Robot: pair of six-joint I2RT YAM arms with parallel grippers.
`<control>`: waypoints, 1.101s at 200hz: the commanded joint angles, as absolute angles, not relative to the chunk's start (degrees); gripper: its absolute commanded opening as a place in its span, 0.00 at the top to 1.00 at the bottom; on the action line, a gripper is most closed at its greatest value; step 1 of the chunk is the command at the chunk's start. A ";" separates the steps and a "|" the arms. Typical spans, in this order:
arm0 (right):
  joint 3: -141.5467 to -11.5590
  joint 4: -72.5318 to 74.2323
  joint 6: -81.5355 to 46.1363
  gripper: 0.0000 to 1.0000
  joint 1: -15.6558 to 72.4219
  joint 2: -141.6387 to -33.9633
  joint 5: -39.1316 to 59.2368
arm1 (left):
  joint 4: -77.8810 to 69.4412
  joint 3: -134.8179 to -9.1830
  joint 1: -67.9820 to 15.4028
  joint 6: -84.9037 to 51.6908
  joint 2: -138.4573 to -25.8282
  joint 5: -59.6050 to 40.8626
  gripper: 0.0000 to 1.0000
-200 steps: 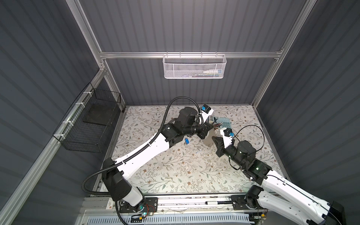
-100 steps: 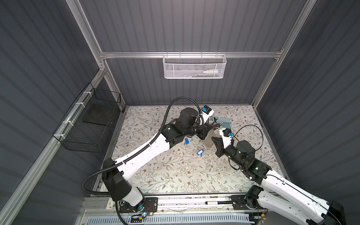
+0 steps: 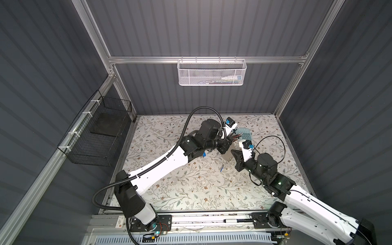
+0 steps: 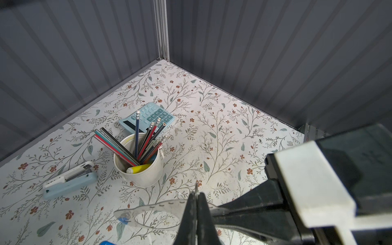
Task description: Put the keys on the keyring
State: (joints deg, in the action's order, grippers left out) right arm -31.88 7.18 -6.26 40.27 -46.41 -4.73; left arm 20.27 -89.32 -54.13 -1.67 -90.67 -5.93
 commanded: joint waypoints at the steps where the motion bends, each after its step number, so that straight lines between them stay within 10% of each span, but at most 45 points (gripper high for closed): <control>1: -32.53 9.67 -5.80 1.00 40.99 -45.45 -1.30 | 15.46 -87.57 -55.20 -1.56 -90.80 -5.84 1.00; 220: -31.99 10.80 -7.20 0.94 41.03 -44.36 3.10 | -15.35 -65.46 -56.69 -7.35 -81.22 2.68 1.00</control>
